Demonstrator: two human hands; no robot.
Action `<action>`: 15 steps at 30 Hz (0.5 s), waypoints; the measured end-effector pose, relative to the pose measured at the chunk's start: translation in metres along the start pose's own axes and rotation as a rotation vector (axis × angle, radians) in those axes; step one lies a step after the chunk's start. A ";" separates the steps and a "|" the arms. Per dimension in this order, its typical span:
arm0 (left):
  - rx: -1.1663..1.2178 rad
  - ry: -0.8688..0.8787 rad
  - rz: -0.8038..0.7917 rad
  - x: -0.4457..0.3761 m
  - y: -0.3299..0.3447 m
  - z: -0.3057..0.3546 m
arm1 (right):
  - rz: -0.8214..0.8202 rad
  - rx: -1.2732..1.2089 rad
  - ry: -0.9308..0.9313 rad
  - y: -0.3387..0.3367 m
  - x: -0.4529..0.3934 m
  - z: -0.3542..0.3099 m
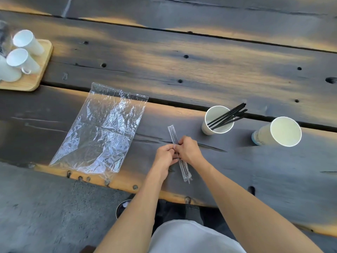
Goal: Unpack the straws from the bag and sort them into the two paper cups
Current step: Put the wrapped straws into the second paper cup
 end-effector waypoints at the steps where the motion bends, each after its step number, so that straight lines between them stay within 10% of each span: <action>1: -0.030 0.026 0.005 0.002 0.001 0.000 | -0.005 -0.045 0.000 0.001 0.001 0.001; 15: -0.545 0.319 0.138 0.026 -0.012 -0.001 | -0.079 -0.569 -0.026 -0.029 0.050 0.031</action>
Point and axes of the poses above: each hand's wrist, its own x-axis away from the middle knuckle, its own y-axis out of the palm, z = x × y, the point moved 2 cm from there along -x, towards the middle knuckle, and after that the axes turned 3 degrees about y, right-handed, at the moved point
